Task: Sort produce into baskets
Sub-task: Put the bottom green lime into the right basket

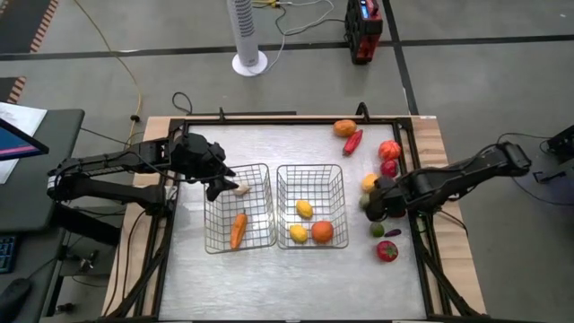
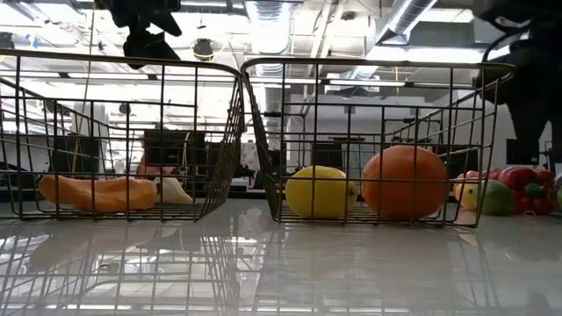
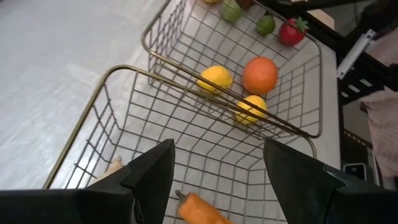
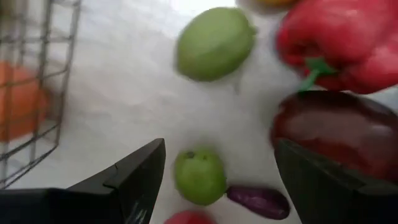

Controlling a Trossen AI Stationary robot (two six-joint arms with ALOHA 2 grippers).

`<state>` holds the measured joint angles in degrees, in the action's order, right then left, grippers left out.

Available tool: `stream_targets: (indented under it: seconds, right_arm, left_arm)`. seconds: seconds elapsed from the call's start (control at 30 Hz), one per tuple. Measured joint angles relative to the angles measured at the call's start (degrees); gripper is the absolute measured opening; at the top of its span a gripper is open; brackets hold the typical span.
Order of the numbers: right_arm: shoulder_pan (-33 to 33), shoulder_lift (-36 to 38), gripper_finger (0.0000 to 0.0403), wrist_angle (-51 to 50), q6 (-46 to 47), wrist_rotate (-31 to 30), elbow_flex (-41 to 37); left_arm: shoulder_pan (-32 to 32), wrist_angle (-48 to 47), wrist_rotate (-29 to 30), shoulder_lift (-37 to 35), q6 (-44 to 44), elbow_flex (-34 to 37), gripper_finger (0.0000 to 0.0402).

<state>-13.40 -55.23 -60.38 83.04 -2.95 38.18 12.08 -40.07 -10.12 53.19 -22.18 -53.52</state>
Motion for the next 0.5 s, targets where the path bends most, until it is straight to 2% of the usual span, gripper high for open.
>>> stream_targets:
  seconds: [0.23, 0.37, 0.5]
  right_arm:
    - [4.9, -2.3, 0.0328, 3.4, -5.3, -1.3, -0.8]
    - [6.1, -5.0, 0.0328, 8.3, -9.8, 5.1, -0.8]
    - [1.9, -7.4, 0.0328, 10.2, -8.5, 7.9, -0.8]
  left_arm:
    - [0.0, 0.6, 1.4, 0.0, -1.9, 0.0, 0.0234]
    - [0.0, 0.6, 0.8, 0.0, -3.2, 0.0, 0.0234]
    - [0.0, 0.5, -0.4, 0.0, -4.1, 0.0, 0.0234]
